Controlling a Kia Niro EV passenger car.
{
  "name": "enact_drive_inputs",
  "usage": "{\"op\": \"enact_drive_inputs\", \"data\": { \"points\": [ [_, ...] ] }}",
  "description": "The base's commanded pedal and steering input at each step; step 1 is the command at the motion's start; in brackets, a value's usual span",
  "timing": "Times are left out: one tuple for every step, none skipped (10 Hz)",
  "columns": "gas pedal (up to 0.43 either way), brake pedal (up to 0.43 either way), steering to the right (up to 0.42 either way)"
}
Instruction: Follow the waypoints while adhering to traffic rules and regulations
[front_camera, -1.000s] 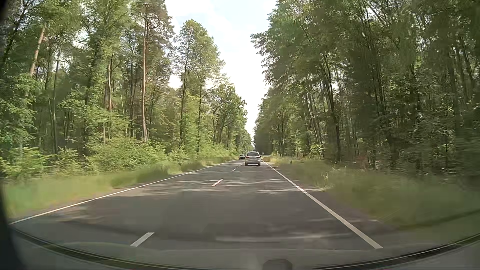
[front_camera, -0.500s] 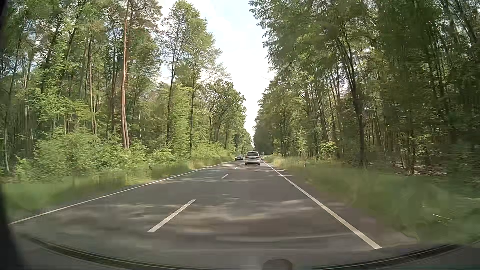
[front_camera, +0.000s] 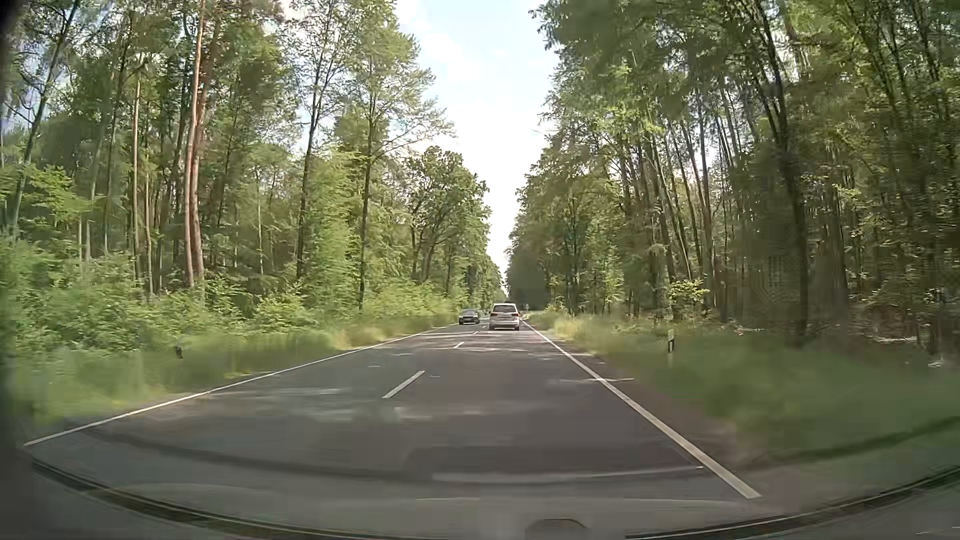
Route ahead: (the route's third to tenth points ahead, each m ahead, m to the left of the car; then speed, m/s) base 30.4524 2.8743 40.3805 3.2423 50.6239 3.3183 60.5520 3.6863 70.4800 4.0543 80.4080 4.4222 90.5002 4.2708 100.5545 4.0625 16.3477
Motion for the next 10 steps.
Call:
{"op": "enact_drive_inputs", "data": {
  "points": [
    [0.067, 0.037, 0.000],
    [0.067, 0.037, 0.000],
    [0.067, 0.037, 0.000],
    [0.067, 0.037, 0.000],
    [0.067, 0.037, 0.000],
    [0.067, 0.037, -0.001],
    [0.067, 0.037, 0.000],
    [0.067, 0.030, -0.001],
    [0.067, 0.037, -0.001],
    [0.067, 0.037, 0.000]
  ]
}}
